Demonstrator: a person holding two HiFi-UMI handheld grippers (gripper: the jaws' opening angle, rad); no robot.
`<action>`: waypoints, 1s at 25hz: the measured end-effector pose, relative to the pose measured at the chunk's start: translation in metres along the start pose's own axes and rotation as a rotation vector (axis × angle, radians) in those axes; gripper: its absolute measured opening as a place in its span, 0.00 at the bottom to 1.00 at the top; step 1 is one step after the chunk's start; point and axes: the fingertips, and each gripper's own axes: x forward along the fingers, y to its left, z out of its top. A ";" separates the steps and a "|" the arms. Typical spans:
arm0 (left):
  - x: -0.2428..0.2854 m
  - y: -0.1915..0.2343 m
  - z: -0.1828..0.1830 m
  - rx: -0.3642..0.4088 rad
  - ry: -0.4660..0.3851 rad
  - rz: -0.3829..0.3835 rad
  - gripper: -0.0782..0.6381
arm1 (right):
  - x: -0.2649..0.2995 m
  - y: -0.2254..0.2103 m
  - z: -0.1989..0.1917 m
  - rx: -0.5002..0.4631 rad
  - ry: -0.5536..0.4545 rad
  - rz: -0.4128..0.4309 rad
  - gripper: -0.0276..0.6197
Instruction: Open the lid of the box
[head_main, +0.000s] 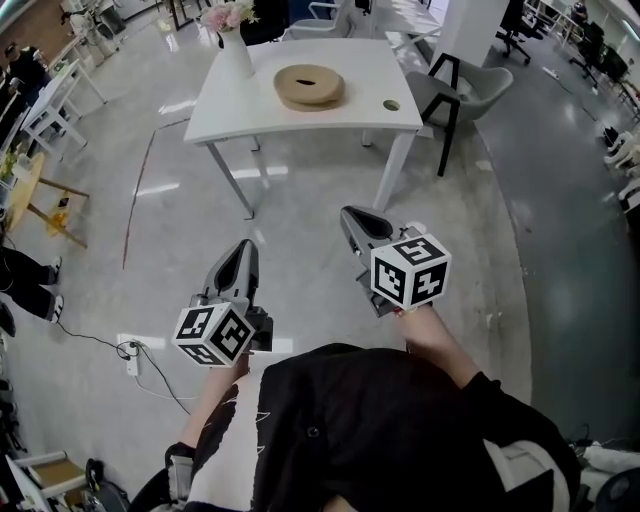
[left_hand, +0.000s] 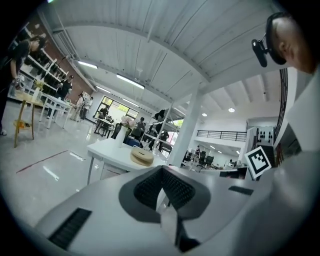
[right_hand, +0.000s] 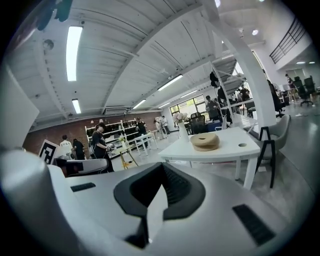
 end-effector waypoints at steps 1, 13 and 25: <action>0.002 0.001 0.000 -0.011 -0.006 -0.002 0.12 | 0.002 -0.001 0.001 -0.002 0.000 0.001 0.05; 0.027 0.020 -0.017 -0.033 0.057 0.025 0.12 | 0.022 -0.021 -0.014 0.024 0.051 -0.009 0.05; 0.087 0.043 0.004 -0.023 0.056 -0.026 0.12 | 0.070 -0.051 -0.002 0.049 0.067 -0.046 0.05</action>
